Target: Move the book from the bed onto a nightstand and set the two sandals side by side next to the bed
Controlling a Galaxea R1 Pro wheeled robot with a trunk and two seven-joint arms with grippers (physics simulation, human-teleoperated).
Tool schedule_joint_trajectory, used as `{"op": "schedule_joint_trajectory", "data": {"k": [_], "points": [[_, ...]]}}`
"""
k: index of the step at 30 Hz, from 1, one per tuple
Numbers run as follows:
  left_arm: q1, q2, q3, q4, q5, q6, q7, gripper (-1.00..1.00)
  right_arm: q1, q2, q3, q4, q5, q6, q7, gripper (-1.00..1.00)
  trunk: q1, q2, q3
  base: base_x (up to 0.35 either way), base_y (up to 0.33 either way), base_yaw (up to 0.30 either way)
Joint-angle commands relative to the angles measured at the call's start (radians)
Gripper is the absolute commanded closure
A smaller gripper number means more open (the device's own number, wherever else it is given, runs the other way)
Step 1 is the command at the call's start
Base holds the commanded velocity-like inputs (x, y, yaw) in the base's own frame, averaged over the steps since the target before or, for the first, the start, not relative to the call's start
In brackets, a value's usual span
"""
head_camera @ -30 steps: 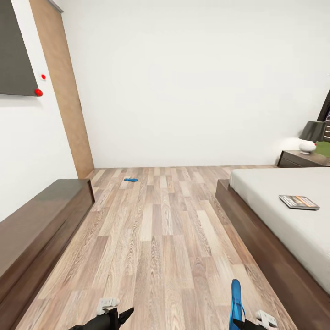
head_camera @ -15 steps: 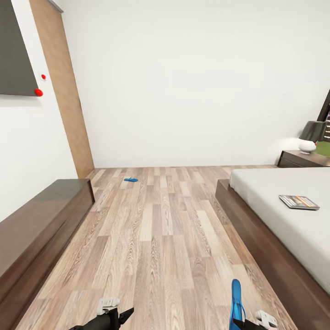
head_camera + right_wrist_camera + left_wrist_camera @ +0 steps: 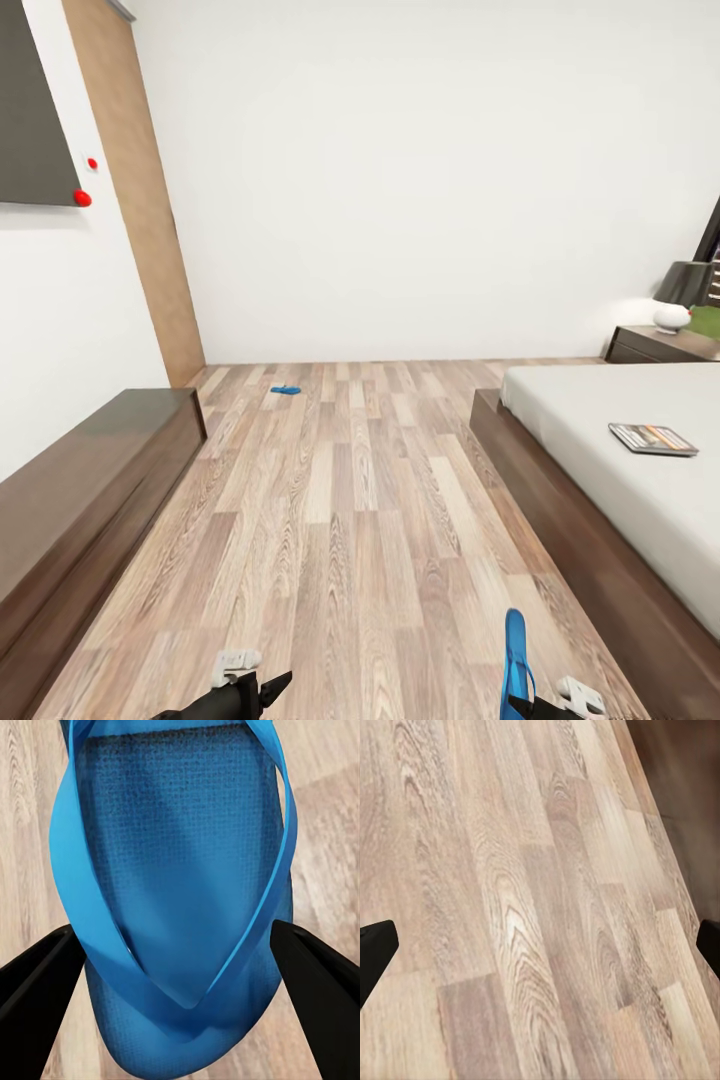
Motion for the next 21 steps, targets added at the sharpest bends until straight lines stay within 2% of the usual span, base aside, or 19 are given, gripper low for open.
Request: {"op": "schedule_joint_trajectory", "data": {"k": [1,21], "points": [[0.000,0.000,0.000,0.000,0.010,0.009,-0.004,-1.00,0.000,0.000,-0.009,0.000,-0.002,0.008,0.004,1.00,0.000,0.000,-0.003,0.000,0.000,0.000],[0.000,0.000,0.000,0.000,0.010,0.009,-0.004,-1.00,0.000,0.000,-0.009,0.000,-0.001,0.008,0.004,1.00,0.000,0.000,-0.034,0.000,0.000,0.000]]}}
